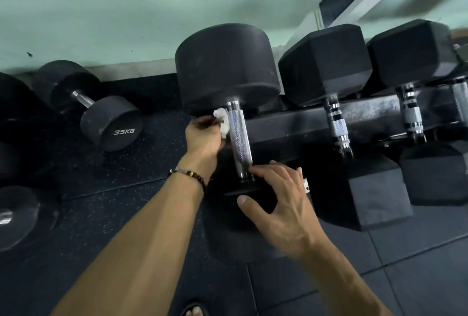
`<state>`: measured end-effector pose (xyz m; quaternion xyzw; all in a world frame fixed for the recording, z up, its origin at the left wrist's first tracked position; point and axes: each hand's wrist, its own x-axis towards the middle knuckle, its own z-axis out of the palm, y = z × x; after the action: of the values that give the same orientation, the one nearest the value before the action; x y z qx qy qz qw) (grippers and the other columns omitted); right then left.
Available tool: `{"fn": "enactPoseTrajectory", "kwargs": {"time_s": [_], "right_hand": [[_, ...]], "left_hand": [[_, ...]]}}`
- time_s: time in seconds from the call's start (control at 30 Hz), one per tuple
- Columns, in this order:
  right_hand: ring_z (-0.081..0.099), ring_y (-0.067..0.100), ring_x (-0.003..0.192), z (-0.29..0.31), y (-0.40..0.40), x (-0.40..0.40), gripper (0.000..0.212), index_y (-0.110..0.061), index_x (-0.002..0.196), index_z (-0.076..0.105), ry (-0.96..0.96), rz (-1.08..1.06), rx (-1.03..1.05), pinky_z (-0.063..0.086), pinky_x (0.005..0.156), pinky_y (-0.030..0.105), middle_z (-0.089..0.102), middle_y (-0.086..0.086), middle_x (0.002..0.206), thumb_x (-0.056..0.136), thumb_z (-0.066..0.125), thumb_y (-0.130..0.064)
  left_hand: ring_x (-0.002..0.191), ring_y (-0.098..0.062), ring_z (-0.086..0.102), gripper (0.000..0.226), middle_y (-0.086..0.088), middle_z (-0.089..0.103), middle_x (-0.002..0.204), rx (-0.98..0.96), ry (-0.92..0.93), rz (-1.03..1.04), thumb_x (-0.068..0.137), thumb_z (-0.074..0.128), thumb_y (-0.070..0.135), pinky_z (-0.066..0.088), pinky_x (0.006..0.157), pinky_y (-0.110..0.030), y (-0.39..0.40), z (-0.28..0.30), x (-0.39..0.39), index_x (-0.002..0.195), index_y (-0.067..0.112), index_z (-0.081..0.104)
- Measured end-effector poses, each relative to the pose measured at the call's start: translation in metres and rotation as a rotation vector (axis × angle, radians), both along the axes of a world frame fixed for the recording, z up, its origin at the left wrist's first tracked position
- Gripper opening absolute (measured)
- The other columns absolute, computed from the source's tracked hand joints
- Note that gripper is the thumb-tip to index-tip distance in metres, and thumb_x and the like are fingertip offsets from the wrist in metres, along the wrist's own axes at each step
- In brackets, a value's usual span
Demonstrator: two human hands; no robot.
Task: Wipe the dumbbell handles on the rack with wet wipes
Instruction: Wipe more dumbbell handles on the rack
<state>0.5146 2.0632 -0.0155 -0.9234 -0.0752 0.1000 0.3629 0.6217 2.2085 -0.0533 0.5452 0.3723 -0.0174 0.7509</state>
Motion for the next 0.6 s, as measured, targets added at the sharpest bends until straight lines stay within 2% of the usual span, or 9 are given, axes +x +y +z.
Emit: {"fn": "enactPoseTrajectory", "kwargs": {"time_s": [0.03, 0.1, 0.17, 0.2, 0.3, 0.37, 0.47, 0.5, 0.6], "right_hand": [[0.025, -0.003, 0.133, -0.001, 0.0, 0.0, 0.07, -0.03, 0.129, 0.059, -0.008, 0.004, -0.003, -0.007, 0.112, 0.013, 0.042, -0.034, 0.119, 0.071, 0.044, -0.067], [0.023, -0.006, 0.132, -0.001, 0.0, 0.0, 0.069, -0.031, 0.129, 0.058, -0.006, 0.011, -0.007, -0.01, 0.112, 0.012, 0.039, -0.04, 0.115, 0.071, 0.045, -0.066], [0.022, -0.007, 0.13, 0.0, 0.0, -0.001, 0.069, -0.031, 0.129, 0.059, 0.0, 0.011, 0.004, -0.004, 0.118, 0.024, 0.035, -0.045, 0.113, 0.071, 0.045, -0.065], [0.024, -0.005, 0.131, 0.001, 0.0, -0.001, 0.068, -0.031, 0.128, 0.06, -0.003, 0.007, 0.009, 0.0, 0.12, 0.03, 0.035, -0.045, 0.112, 0.071, 0.045, -0.064], [0.031, 0.001, 0.13, 0.001, 0.002, -0.002, 0.063, -0.03, 0.125, 0.063, -0.015, -0.008, 0.015, 0.015, 0.121, 0.046, 0.04, -0.04, 0.113, 0.072, 0.048, -0.062], [0.031, -0.002, 0.127, -0.001, 0.002, -0.002, 0.06, -0.03, 0.124, 0.064, -0.023, -0.008, 0.007, 0.022, 0.117, 0.051, 0.044, -0.032, 0.117, 0.074, 0.049, -0.06], [0.031, -0.005, 0.122, -0.004, 0.001, -0.003, 0.058, -0.031, 0.122, 0.065, -0.049, -0.01, 0.005, 0.018, 0.118, 0.048, 0.047, -0.026, 0.119, 0.074, 0.05, -0.06], [0.031, -0.004, 0.122, -0.004, 0.001, -0.004, 0.058, -0.03, 0.121, 0.065, -0.055, -0.012, 0.008, 0.017, 0.119, 0.047, 0.047, -0.026, 0.119, 0.074, 0.05, -0.06], [0.03, -0.005, 0.121, -0.003, 0.002, -0.003, 0.059, -0.029, 0.122, 0.066, -0.063, -0.016, 0.006, 0.015, 0.12, 0.046, 0.046, -0.026, 0.119, 0.074, 0.049, -0.059]], "left_hand": [[0.056, -0.014, 0.05, 0.04, 0.003, 0.057, 0.056, -0.074, 0.027, 0.067, 0.084, 0.045, -0.016, 0.049, 0.066, -0.037, -0.001, -0.002, 0.007, 0.067, 0.015, 0.062], [0.07, -0.019, 0.065, 0.025, -0.006, 0.066, 0.074, -0.085, 0.098, 0.037, 0.087, 0.058, -0.005, 0.057, 0.076, -0.04, 0.0, -0.008, 0.004, 0.074, 0.014, 0.066], [0.078, -0.02, 0.069, 0.009, -0.008, 0.072, 0.086, -0.093, 0.101, -0.049, 0.084, 0.073, 0.005, 0.057, 0.071, -0.034, 0.003, -0.009, -0.008, 0.085, 0.014, 0.069], [0.075, -0.018, 0.069, 0.011, -0.007, 0.073, 0.087, -0.103, 0.077, -0.068, 0.082, 0.076, 0.007, 0.055, 0.069, -0.031, 0.004, -0.008, -0.012, 0.087, 0.015, 0.069], [0.067, -0.012, 0.069, 0.019, 0.001, 0.072, 0.073, -0.05, -0.003, 0.061, 0.079, 0.077, 0.0, 0.057, 0.063, -0.025, 0.004, -0.004, 0.0, 0.08, 0.015, 0.066], [0.068, -0.013, 0.069, 0.021, 0.0, 0.071, 0.072, -0.043, -0.004, 0.134, 0.079, 0.077, -0.001, 0.058, 0.065, -0.026, 0.001, -0.001, 0.008, 0.075, 0.015, 0.064], [0.058, -0.008, 0.064, 0.023, 0.004, 0.068, 0.061, 0.094, 0.038, -0.04, 0.08, 0.073, -0.003, 0.053, 0.058, -0.024, 0.002, -0.004, -0.016, 0.069, 0.017, 0.069], [0.058, -0.007, 0.063, 0.025, 0.005, 0.068, 0.059, 0.147, 0.043, -0.118, 0.08, 0.074, -0.002, 0.052, 0.061, -0.023, 0.003, -0.004, -0.028, 0.067, 0.018, 0.07], [0.07, -0.013, 0.068, 0.021, -0.001, 0.072, 0.073, 0.177, 0.045, -0.164, 0.081, 0.074, 0.001, 0.055, 0.072, -0.027, 0.002, -0.003, -0.026, 0.07, 0.02, 0.072]]}}
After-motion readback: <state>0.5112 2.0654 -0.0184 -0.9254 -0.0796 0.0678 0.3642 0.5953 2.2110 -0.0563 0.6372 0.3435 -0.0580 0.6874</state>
